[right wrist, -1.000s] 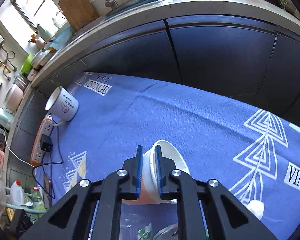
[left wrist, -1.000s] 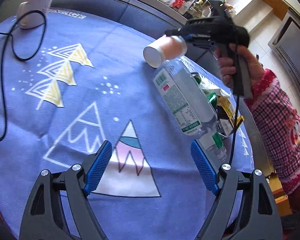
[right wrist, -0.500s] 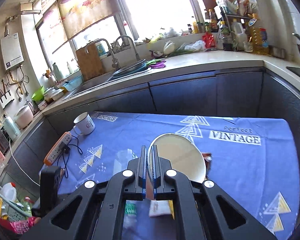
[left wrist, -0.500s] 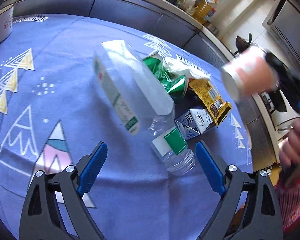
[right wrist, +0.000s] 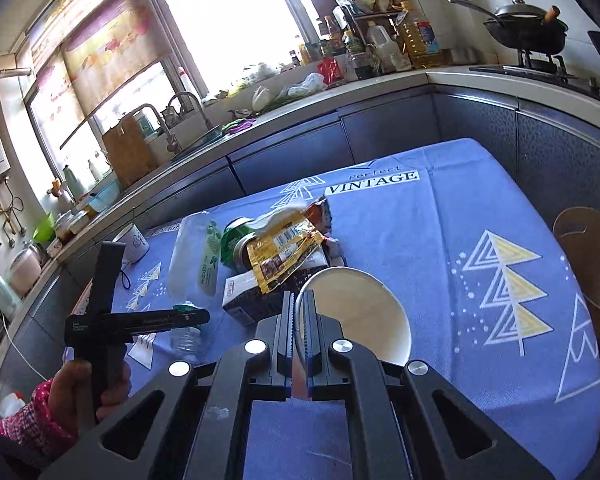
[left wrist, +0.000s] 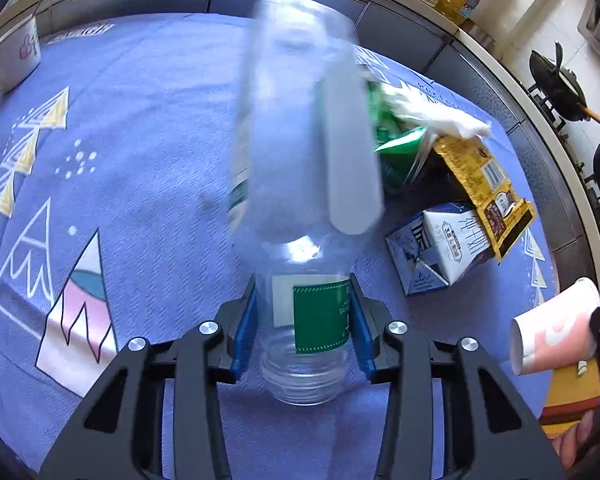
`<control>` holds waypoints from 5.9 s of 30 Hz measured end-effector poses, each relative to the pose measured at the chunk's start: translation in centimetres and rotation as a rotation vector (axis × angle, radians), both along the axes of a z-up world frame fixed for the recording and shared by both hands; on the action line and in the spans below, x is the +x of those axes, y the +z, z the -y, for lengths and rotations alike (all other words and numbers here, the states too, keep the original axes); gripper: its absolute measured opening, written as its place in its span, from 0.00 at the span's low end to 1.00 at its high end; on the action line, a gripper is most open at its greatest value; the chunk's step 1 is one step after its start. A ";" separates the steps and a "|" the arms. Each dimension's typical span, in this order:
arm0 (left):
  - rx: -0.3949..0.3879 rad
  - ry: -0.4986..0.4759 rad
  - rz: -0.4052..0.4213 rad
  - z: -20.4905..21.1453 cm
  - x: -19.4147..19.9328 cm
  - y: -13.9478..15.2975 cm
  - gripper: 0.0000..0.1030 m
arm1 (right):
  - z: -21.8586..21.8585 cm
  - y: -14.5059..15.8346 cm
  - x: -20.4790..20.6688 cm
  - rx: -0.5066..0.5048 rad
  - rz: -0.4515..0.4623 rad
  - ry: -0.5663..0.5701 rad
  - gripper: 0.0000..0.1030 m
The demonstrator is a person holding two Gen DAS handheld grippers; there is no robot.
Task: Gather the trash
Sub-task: 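Grasp the pink paper cup rim with the right tool while the left tool grasps the clear plastic bottle, then carry the bottle and cup over the wooden bin and open both tools, then move both tools back over the remaining trash on the table, then lower both open tools toward the milk carton and sauce packet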
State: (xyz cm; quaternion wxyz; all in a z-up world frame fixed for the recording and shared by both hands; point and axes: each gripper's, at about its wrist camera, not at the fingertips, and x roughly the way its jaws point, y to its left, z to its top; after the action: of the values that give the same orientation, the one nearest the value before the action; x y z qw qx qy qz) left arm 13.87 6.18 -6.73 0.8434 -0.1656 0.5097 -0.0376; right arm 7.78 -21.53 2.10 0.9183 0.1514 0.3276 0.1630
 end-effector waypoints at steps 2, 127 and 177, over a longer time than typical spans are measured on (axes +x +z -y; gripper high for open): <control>0.009 0.019 0.010 -1.0 -1.6 0.1 0.38 | 0.3 -0.3 -0.2 0.016 -0.003 0.001 0.05; 0.125 -0.185 0.152 3.2 -6.3 -0.1 0.39 | -0.6 -7.3 -1.4 0.195 -0.252 -0.127 0.42; 0.198 -0.171 0.280 3.6 -7.4 1.8 0.94 | -2.4 -6.7 -3.0 0.161 -0.248 -0.154 0.97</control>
State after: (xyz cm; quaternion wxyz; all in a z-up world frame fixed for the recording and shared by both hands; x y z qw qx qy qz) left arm 6.49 2.55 -4.95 0.9120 -0.0309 0.4009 -0.0814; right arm 4.81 -19.09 -4.59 0.8656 0.2679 0.4116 0.0981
